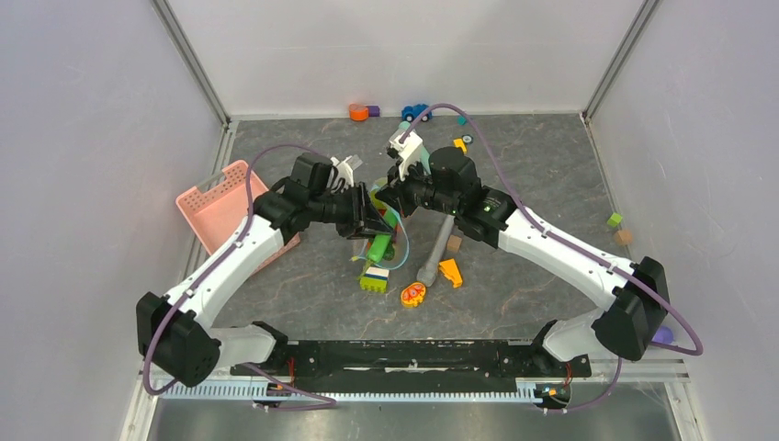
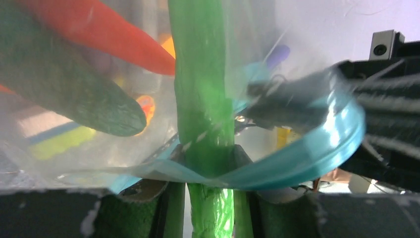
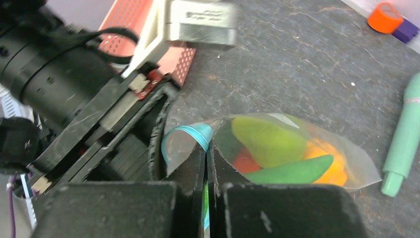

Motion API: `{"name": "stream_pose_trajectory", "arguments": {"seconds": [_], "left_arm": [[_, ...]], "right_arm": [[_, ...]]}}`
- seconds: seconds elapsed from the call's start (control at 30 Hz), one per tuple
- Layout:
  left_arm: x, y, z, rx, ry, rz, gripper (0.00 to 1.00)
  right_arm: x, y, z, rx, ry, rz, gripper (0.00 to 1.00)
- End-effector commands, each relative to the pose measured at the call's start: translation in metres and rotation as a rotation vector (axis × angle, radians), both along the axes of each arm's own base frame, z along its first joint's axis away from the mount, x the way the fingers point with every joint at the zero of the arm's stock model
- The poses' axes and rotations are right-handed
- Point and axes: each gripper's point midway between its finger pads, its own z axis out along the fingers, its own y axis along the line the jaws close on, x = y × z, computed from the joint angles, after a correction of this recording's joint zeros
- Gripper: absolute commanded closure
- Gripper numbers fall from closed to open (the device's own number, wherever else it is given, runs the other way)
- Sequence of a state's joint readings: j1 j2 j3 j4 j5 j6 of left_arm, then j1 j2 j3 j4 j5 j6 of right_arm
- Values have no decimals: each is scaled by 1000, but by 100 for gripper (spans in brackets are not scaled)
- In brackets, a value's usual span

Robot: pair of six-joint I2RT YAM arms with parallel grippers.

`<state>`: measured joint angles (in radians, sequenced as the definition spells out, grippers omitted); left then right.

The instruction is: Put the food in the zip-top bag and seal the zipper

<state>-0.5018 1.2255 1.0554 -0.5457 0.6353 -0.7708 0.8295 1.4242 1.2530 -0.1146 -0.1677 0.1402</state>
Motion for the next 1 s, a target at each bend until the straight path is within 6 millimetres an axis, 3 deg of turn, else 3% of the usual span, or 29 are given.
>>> {"name": "stream_pose_trajectory", "arguments": {"seconds": [0.0, 0.23, 0.4, 0.67, 0.83, 0.97], "left_arm": [[8, 6, 10, 92, -122, -74, 91], [40, 8, 4, 172, -186, 0, 91], [59, 9, 1, 188, -208, 80, 92], [63, 10, -14, 218, -203, 78, 67], [63, 15, -26, 253, -175, 99, 63], [75, 28, -27, 320, -184, 245, 62]], "right_arm": [[-17, 17, 28, 38, -96, 168, 100], [-27, 22, 30, 57, -69, 228, 100], [-18, 20, 27, 76, -13, 146, 100], [-7, 15, 19, 91, 52, 46, 100], [-2, 10, 18, 129, 114, -5, 100], [0, 8, 16, 160, 152, -44, 100]]}}
